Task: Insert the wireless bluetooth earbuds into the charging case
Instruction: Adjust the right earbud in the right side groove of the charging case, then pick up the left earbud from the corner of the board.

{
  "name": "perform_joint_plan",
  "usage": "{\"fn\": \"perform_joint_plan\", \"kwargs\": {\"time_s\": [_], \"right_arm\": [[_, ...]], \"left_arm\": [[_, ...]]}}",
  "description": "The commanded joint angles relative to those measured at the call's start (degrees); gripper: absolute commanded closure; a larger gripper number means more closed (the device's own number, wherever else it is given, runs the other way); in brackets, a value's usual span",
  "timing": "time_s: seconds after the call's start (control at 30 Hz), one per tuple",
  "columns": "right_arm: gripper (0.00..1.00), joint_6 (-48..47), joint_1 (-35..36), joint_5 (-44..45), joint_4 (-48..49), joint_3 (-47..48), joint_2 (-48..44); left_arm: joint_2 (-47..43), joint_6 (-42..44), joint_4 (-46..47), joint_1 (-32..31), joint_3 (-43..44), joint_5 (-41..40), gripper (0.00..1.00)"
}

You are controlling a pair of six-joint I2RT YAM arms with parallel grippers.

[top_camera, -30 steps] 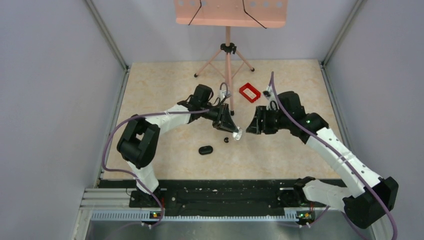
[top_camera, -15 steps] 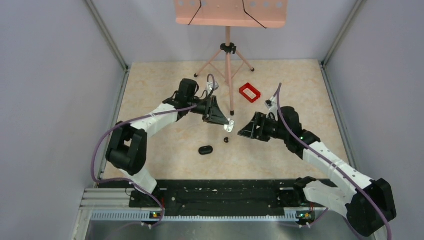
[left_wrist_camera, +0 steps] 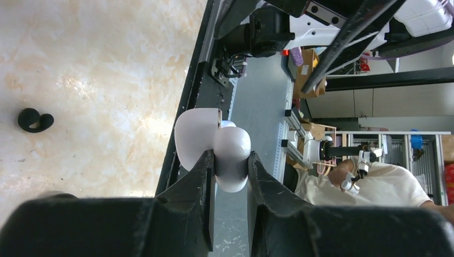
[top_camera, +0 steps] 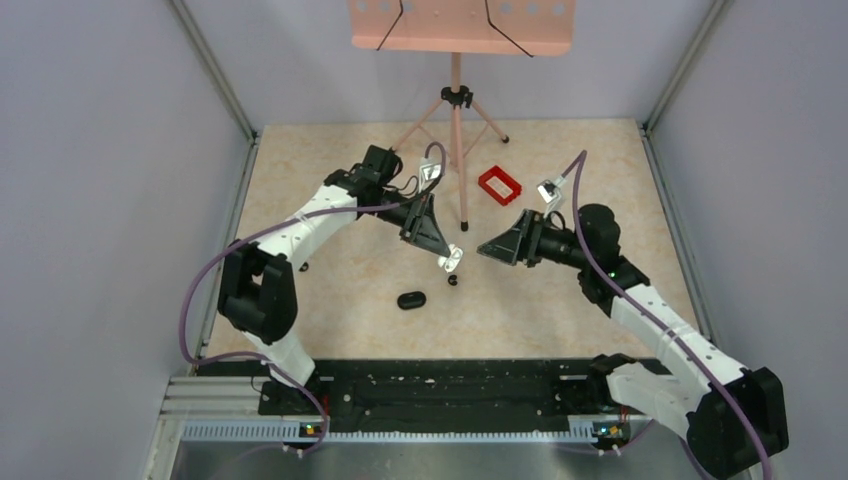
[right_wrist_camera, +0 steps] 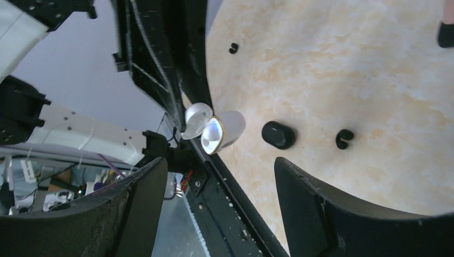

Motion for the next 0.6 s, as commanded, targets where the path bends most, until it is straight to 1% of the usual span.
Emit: {"fn": "perform_joint_plan", "kwargs": {"time_s": [0.0, 0.13, 0.27, 0.43, 0.57], "right_arm": [[0.28, 0.1, -0.3, -8.1, 10.6, -2.4, 0.5], [0.28, 1.1, 0.1, -10.2, 17.2, -5.3, 0.8], [0.28, 1.7, 0.6, -7.8, 20.9, -7.6, 1.4], [0.28, 1.0, 0.7, 0.3, 16.9, -7.5, 1.3], [0.29, 3.3, 0.7, 2.4, 18.4, -6.8, 2.6]], "left_arm": [[0.4, 5.2, -4.7, 0.0, 1.9, 2.5, 1.0], [0.1, 2.8, -1.3, 0.0, 1.4, 5.1, 1.0], [-0.1, 1.6, -0.6, 0.2, 1.7, 4.4, 1.0], [-3.0, 0.9, -1.0, 2.8, -0.2, 2.4, 1.0], [-8.4, -1.0, 0.5, 7.0, -4.7, 2.5, 1.0]]}}
